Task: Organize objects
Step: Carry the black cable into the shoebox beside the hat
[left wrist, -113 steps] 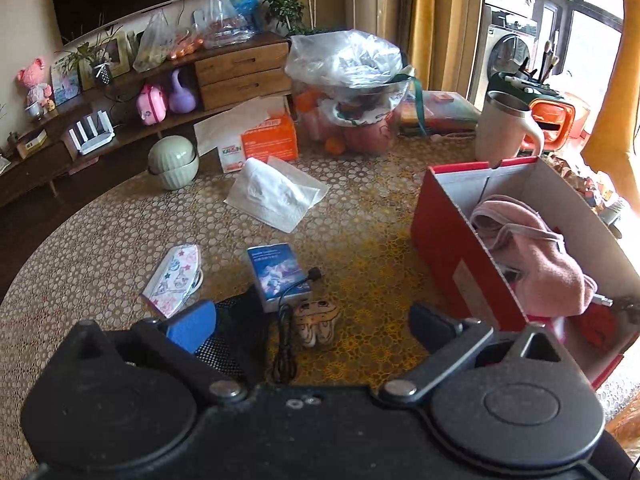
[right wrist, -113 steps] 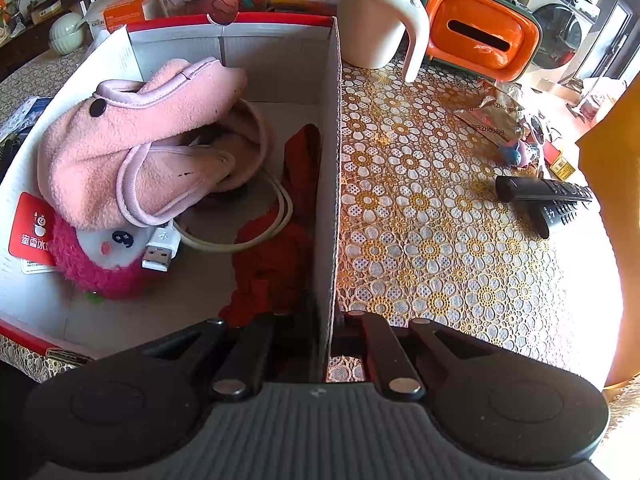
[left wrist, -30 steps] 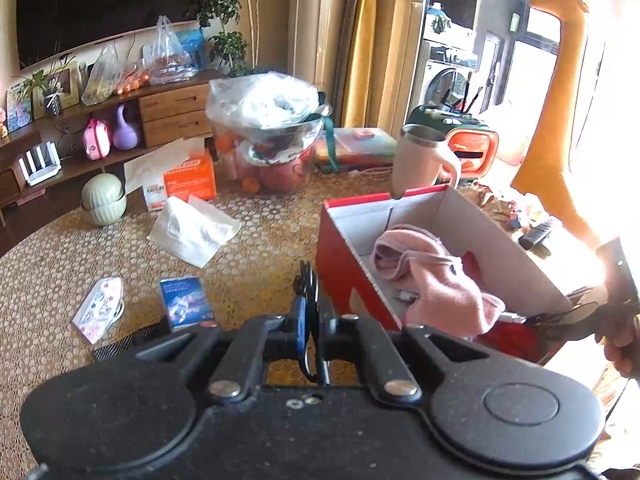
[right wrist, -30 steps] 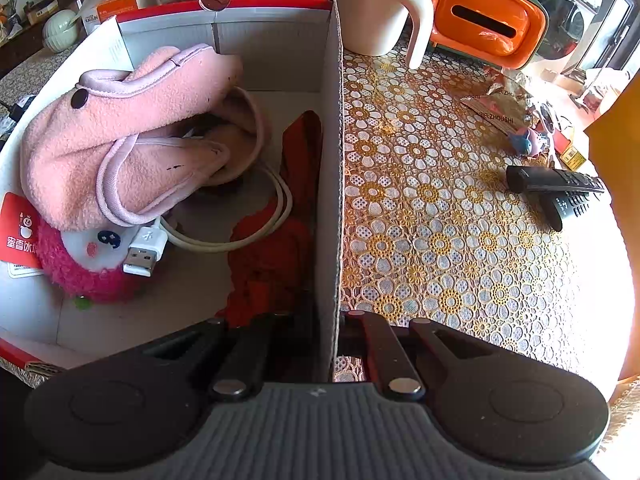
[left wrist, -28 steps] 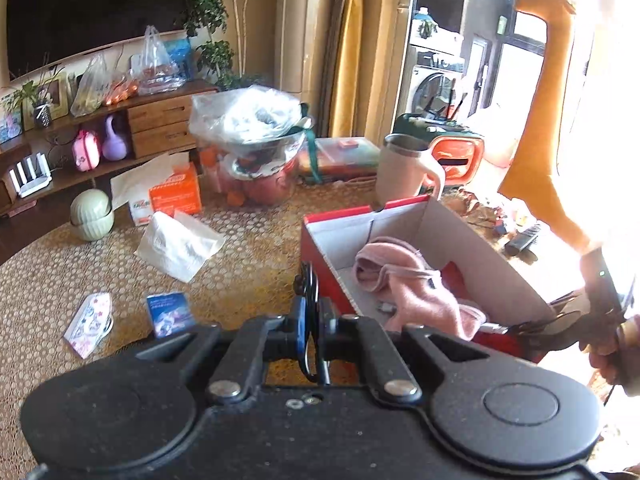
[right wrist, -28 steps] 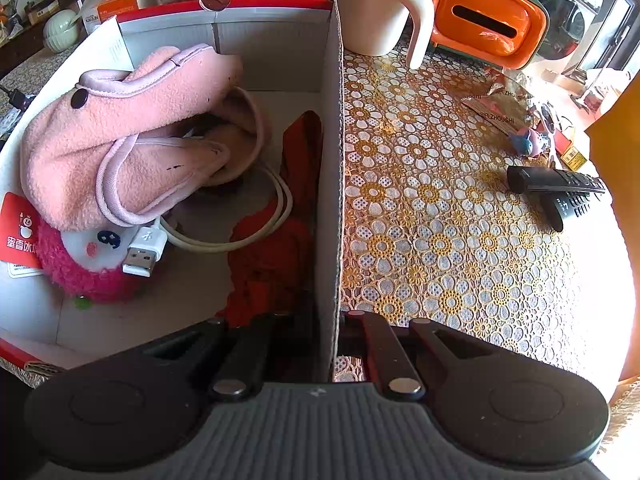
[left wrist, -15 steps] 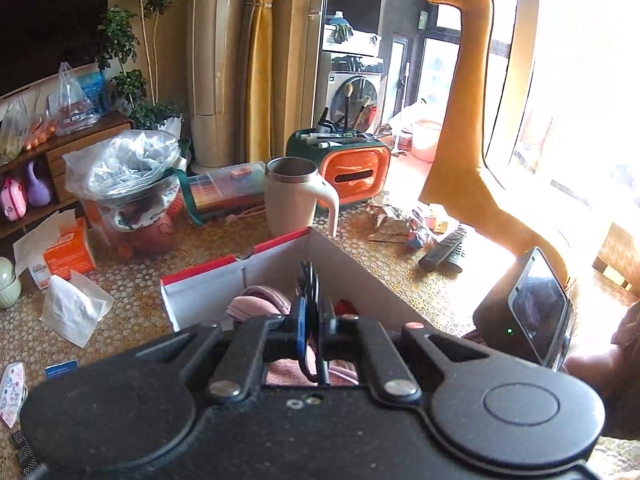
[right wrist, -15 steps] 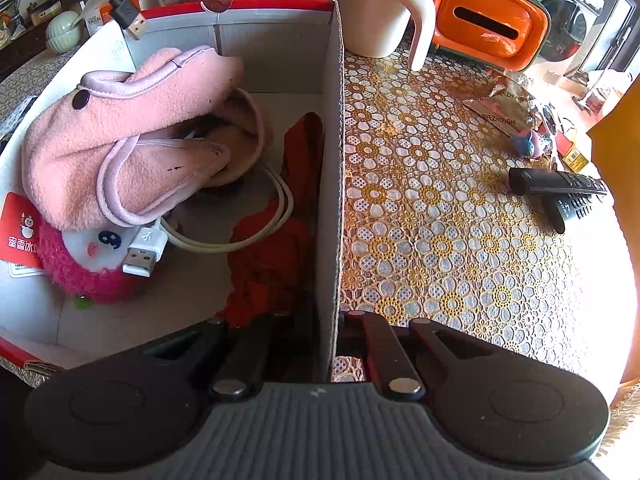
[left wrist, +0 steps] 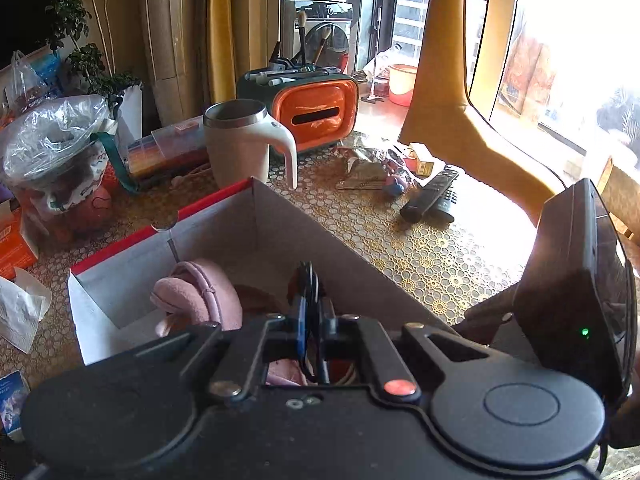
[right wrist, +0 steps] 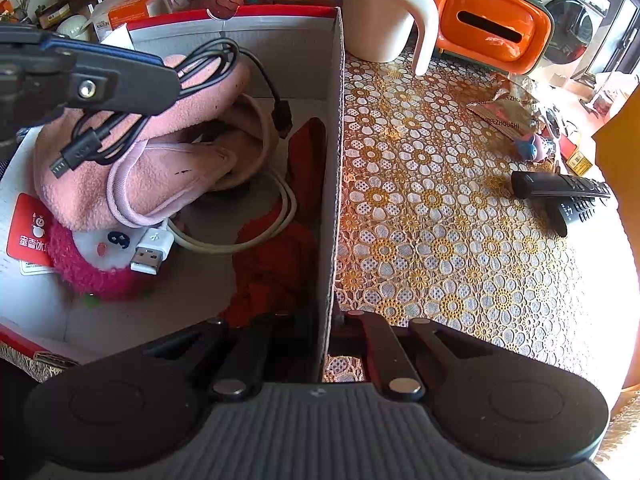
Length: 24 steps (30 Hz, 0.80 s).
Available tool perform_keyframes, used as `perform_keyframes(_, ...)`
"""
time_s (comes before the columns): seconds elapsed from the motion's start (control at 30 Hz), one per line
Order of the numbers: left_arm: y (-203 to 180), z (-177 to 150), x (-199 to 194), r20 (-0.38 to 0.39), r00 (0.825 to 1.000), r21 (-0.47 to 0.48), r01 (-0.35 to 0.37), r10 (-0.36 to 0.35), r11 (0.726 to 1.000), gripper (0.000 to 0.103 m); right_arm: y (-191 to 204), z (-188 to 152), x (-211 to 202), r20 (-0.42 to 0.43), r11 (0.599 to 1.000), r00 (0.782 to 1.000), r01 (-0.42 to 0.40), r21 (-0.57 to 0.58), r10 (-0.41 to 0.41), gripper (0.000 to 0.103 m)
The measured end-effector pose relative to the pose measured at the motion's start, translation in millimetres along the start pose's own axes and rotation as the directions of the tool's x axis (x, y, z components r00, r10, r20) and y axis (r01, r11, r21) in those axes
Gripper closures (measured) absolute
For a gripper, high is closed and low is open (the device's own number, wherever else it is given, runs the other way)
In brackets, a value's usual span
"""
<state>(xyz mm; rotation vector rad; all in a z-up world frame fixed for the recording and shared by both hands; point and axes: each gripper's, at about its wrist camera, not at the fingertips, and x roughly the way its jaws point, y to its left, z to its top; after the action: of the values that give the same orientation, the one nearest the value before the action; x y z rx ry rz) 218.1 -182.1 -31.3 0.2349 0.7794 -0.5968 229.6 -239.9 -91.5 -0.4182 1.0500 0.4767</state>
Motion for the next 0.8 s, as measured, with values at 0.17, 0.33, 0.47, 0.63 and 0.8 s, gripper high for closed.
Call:
perform_keyframes(0.17,-2.0,-4.7,17.5,-0.053,0.999,0.000,0.001,-0.001,1.000,0.098,-3.0,-0.8,-3.5,0.004,1.000,1.000,-0.012,0.001,0.012,0.098)
perform_keyframes(0.33,-4.0,-8.7,28.8,-0.102,0.995,0.002,0.005,-0.005,1.000,0.098,-2.9,-0.8,-6.6,0.009,1.000,1.000,-0.019,-0.002,0.019,0.098)
perform_keyframes(0.47,-5.1,-11.3,33.1,-0.133,0.991,0.002,0.010,-0.010,1.000,0.097,-1.8,-0.3,-10.0,0.014,1.000,1.000,-0.022,-0.003,0.022,0.098)
perform_keyframes(0.63,-7.0,-16.2,35.6,-0.159,0.987,0.001,0.012,-0.012,1.000,0.087,-1.9,-0.5,-13.8,0.022,1.000,1.000,-0.020,-0.001,0.020,0.098)
perform_keyframes(0.8,-6.5,-21.3,31.8,-0.156,0.988,-0.002,0.019,-0.019,1.000,0.084,-3.3,-0.1,-14.6,0.018,1.000,1.000,-0.025,0.007,0.025,0.099)
